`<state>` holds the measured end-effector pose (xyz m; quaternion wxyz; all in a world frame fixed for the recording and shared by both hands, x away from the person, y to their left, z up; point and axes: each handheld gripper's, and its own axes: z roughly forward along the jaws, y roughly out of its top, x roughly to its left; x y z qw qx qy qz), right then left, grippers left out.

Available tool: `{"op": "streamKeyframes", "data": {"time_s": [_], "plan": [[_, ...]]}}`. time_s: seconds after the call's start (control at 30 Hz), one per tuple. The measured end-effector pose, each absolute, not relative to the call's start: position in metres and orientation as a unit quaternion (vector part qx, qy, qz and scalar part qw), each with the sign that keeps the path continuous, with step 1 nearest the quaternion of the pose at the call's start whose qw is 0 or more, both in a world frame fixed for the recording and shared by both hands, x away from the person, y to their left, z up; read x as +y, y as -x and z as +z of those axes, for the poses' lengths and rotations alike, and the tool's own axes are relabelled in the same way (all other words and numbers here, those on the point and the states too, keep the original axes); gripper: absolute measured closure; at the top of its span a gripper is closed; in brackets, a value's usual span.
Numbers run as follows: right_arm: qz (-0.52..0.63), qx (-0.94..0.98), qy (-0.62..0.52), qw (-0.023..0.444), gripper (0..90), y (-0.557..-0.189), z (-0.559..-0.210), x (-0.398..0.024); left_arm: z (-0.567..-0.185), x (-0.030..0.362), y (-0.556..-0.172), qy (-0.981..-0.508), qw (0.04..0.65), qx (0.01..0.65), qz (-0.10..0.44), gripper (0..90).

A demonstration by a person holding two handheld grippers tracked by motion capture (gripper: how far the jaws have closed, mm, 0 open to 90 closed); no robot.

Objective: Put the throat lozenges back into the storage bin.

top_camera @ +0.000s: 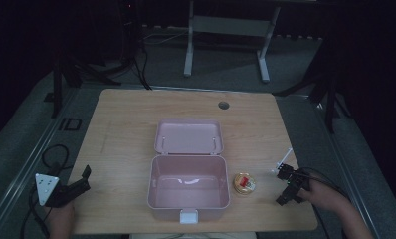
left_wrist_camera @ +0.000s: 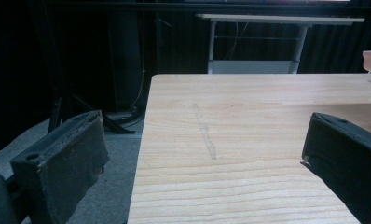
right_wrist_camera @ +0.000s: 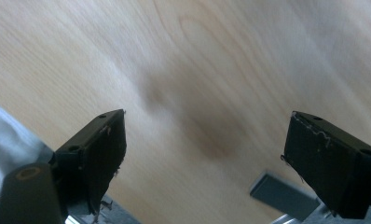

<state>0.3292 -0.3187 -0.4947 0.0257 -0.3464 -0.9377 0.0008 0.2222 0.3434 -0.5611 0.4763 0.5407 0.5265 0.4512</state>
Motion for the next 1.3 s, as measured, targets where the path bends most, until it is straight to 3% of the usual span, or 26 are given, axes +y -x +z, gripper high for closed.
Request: {"op": "streamKeyframes", "data": {"time_s": [1.0,1.3], "plan": [[-0.001,-0.975,0.221,0.025,12.7,-0.359,-0.511,-0.215,-0.561,0.344,-0.222,-0.543,0.480,0.524,0.448,0.4],[0.017,-0.981,0.193,0.020,19.4,-0.364,-0.520,-0.196,-0.561,0.344,-0.222,-0.543,0.482,0.523,0.447,0.4]]}}
